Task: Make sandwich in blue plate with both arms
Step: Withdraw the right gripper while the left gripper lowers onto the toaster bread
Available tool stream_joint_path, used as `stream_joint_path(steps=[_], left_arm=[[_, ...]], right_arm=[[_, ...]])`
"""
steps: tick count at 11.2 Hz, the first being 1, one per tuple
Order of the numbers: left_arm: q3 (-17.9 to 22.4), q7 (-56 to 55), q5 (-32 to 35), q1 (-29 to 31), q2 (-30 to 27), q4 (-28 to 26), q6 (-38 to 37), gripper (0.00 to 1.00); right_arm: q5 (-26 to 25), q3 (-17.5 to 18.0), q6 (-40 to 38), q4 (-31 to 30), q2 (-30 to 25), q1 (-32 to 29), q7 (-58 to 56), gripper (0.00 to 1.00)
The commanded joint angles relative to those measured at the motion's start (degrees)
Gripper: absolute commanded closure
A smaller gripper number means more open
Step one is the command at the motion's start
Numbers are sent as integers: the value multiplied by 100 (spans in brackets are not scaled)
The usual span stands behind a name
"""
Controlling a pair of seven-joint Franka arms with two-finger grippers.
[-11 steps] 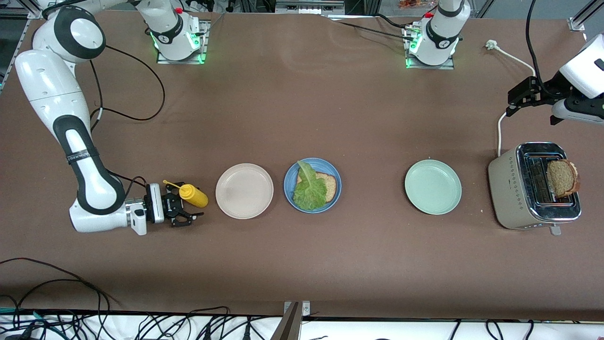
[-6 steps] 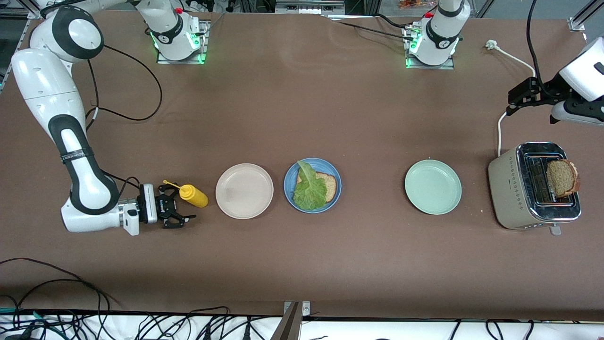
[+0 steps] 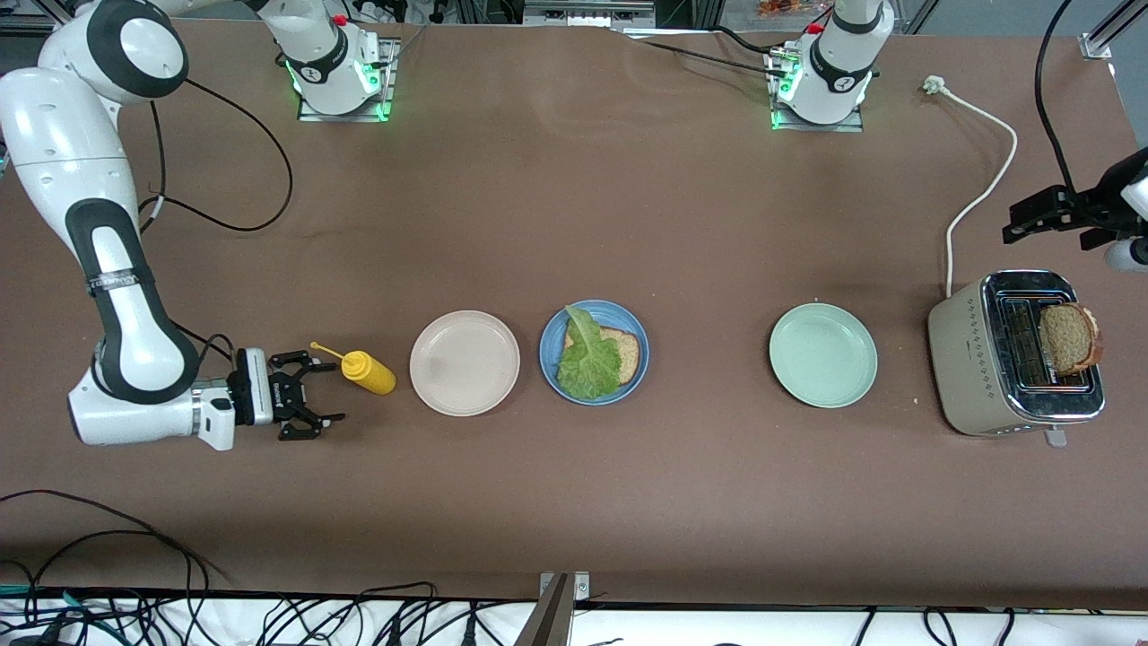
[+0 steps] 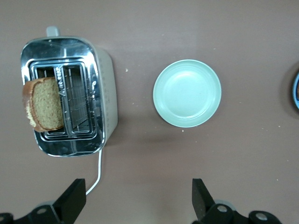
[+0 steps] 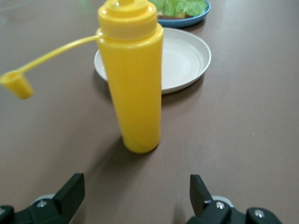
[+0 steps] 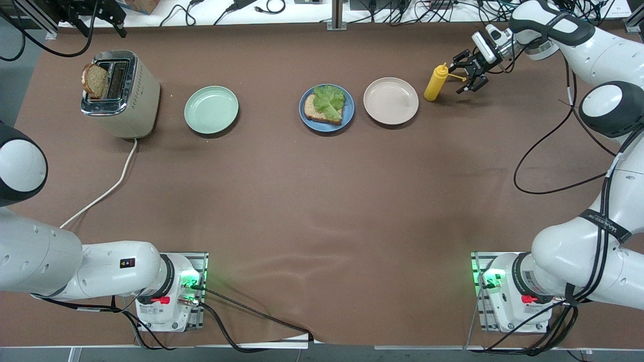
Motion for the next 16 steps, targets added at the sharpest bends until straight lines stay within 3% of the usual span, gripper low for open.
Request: stream_joint_path(steps=[1, 4, 9, 11, 14, 16], left_arm=[[-46, 53, 232, 353, 367, 140, 126, 0], [-46, 62, 611, 651, 718, 149, 522, 0], [-55, 747, 550, 1450, 1763, 428, 1664, 0], [-55, 818, 357, 1636, 2072, 605, 1683, 0], [-55, 757, 180, 1769, 2179, 597, 1692, 0], [-55, 739, 198, 1751, 2231, 588, 1683, 3]], right_arm=[[-474, -177, -211, -91, -574, 12, 348, 0], [-738, -370, -448, -82, -1022, 12, 769, 0], [-1089, -600, -493, -450, -1918, 30, 2990, 0], [-1344, -600, -493, -705, -2375, 82, 4106, 0], [-1336, -643, -493, -1031, -2946, 222, 5679, 0], [-1275, -1037, -476, -1259, -3403, 608, 6638, 0]])
